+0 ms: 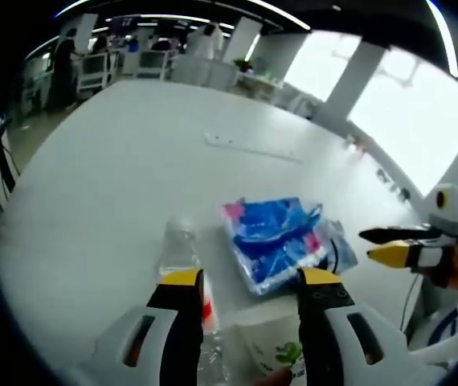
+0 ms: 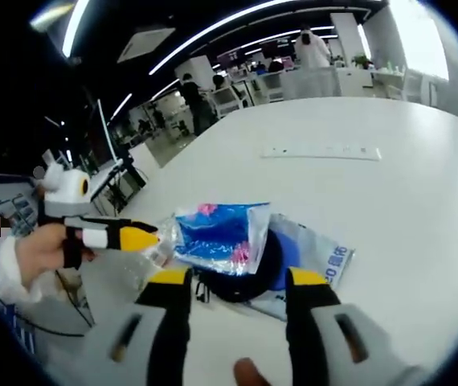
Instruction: Arrange the tabletop items into an orderly group along one side of the table until the central work area is clear of visible clutter.
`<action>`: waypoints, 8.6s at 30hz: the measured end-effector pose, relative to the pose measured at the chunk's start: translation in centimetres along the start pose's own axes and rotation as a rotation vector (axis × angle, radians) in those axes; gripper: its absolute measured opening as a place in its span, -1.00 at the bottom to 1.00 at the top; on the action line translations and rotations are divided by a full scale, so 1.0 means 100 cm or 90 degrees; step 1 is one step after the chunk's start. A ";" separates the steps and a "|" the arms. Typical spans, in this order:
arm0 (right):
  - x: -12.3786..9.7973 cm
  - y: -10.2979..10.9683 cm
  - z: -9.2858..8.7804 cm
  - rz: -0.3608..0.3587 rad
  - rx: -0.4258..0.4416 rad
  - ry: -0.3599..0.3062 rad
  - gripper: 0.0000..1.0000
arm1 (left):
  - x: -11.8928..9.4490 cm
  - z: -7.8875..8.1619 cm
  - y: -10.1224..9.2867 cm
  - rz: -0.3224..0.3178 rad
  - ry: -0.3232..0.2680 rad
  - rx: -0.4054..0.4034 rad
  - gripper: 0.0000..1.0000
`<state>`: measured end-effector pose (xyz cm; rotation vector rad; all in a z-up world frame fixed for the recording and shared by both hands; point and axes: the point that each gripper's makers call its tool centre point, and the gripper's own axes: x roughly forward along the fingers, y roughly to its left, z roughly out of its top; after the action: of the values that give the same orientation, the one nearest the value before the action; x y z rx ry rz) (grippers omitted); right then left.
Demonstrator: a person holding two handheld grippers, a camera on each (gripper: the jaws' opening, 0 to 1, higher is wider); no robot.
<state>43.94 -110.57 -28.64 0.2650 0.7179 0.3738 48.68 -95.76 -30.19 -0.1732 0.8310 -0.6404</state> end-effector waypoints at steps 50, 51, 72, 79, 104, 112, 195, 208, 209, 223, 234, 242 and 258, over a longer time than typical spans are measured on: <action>0.038 -0.002 0.023 -0.020 -0.107 -0.013 -1.00 | 0.016 0.016 -0.009 0.019 -0.003 -0.015 -1.00; 0.036 -0.001 0.023 -0.020 -0.106 -0.016 -1.00 | 0.015 0.016 -0.010 0.018 -0.002 -0.014 -1.00; -0.034 0.003 0.020 -0.048 -0.058 -0.070 -1.00 | -0.023 0.016 -0.067 -0.026 -0.016 0.022 -1.00; -0.057 0.020 0.014 -0.043 -0.057 -0.088 -1.00 | -0.044 0.013 -0.079 -0.030 -0.030 0.036 -1.00; -0.096 0.019 0.003 -0.105 -0.044 -0.105 -1.00 | -0.055 0.000 -0.108 -0.095 -0.011 0.070 -1.00; -0.097 0.002 0.004 -0.085 -0.034 -0.111 -1.00 | -0.039 -0.004 -0.117 -0.074 0.002 0.080 -1.00; -0.063 -0.266 -0.004 -0.080 0.099 -0.005 -1.00 | 0.202 -0.002 -0.213 -0.002 0.123 0.078 -0.95; -0.062 -0.266 -0.012 -0.074 0.118 0.002 -1.00 | 0.209 -0.008 -0.209 -0.001 0.132 0.062 -0.95; -0.062 -0.266 -0.011 -0.073 0.121 0.003 -1.00 | 0.208 -0.007 -0.209 -0.001 0.131 0.060 -0.95; -0.090 -0.253 -0.003 -0.084 0.061 -0.011 -0.13 | 0.176 0.014 -0.210 0.036 0.068 0.120 0.10; -0.128 -0.223 -0.011 -0.080 0.049 -0.023 0.18 | 0.119 0.012 -0.216 0.039 0.050 0.123 0.37; -0.149 -0.211 -0.018 -0.094 0.045 -0.033 0.14 | 0.091 0.009 -0.205 0.045 0.036 0.103 0.34; -0.148 -0.186 -0.027 -0.110 0.062 -0.032 0.06 | 0.060 0.002 -0.176 0.043 0.035 0.109 0.30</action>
<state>36.32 -133.20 -28.64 0.3010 0.7047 0.1676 43.73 -113.47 -27.09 0.0275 0.8277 -0.6514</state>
